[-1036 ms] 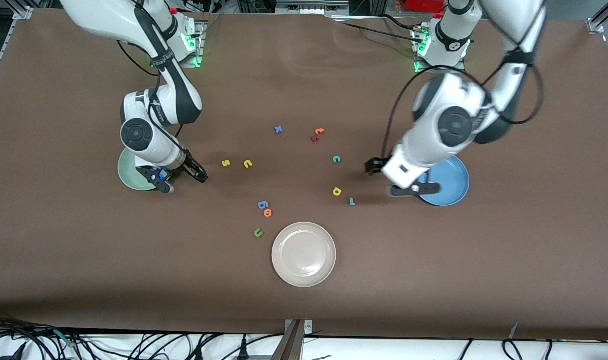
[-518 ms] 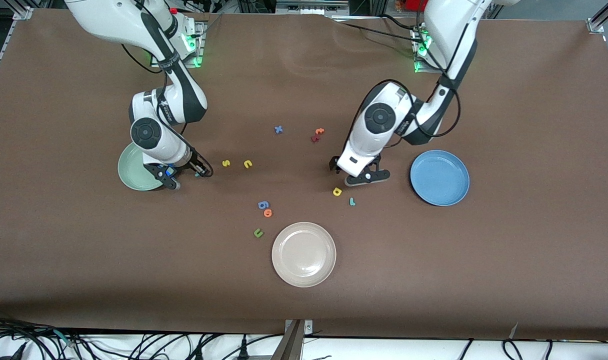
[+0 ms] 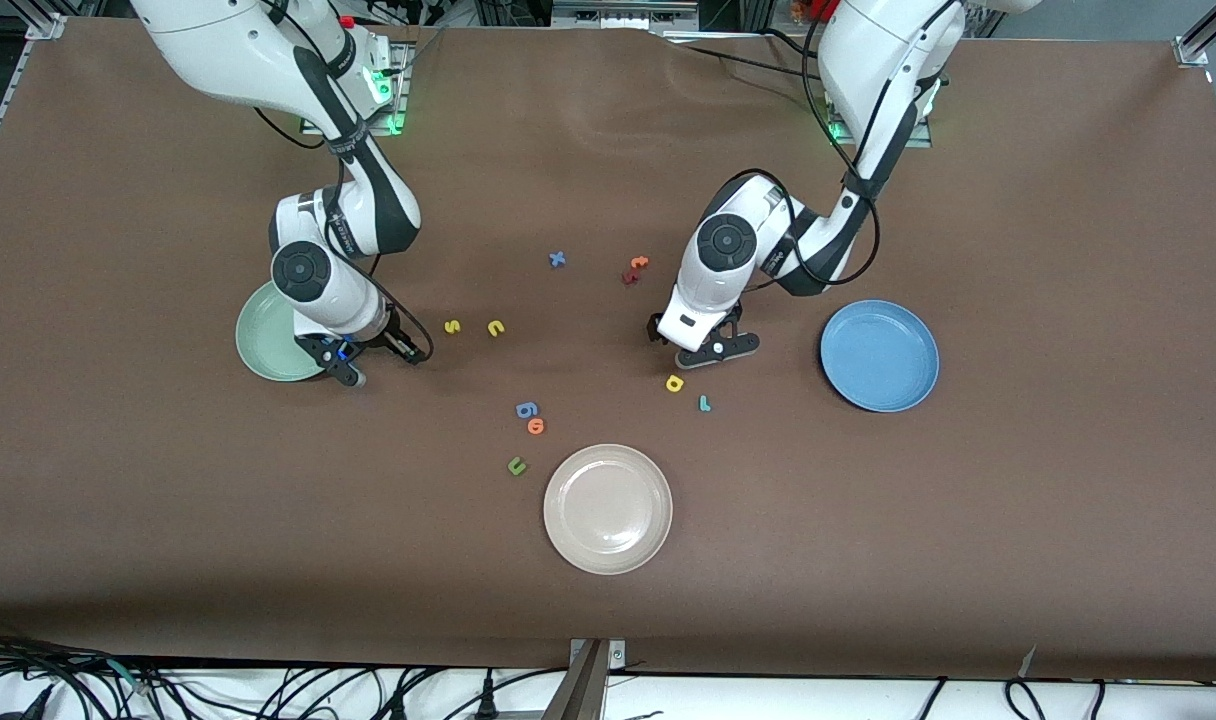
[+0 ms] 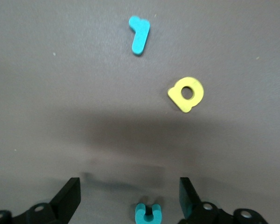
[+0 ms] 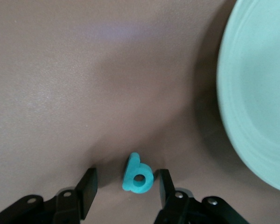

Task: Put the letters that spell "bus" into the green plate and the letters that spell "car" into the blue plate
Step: 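Grasp the teal b with the right gripper while the left gripper grasps the u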

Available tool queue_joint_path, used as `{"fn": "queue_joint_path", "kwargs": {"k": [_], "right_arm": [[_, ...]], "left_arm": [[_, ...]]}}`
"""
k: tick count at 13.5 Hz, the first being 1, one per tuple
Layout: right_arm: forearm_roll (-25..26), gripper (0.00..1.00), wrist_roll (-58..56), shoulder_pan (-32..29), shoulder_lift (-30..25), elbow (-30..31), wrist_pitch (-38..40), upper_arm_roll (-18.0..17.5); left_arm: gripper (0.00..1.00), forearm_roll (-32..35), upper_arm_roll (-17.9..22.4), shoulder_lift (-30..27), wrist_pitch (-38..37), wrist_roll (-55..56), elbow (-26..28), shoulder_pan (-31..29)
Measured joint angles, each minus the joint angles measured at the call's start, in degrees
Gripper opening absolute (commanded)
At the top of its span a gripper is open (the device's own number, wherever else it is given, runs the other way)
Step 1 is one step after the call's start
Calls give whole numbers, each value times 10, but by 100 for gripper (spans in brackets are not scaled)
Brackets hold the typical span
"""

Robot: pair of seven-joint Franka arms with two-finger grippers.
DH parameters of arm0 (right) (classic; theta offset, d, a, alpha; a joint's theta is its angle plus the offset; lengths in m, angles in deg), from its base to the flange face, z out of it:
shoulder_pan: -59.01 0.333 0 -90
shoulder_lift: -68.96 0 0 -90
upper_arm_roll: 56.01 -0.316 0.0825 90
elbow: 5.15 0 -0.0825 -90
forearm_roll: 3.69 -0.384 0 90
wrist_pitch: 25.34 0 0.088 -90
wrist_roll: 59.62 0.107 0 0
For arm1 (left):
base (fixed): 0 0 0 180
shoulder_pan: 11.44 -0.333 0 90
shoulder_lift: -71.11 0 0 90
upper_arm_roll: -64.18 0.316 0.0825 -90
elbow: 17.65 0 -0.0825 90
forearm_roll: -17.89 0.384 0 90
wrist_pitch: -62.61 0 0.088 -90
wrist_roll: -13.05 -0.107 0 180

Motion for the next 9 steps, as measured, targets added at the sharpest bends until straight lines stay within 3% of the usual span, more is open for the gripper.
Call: {"fn": "queue_joint_path", "kwargs": {"k": [4, 7, 9], "right_arm": [[0, 24, -9, 0, 0, 0, -4, 0], [0, 9, -12, 0, -5, 1, 0, 0], [0, 9, -12, 0, -4, 1, -1, 0]], "left_arm": [[82, 0, 0, 7, 0, 15, 0, 12], [81, 0, 0, 10, 0, 29, 0, 26], [78, 0, 0, 12, 0, 32, 0, 31]]}}
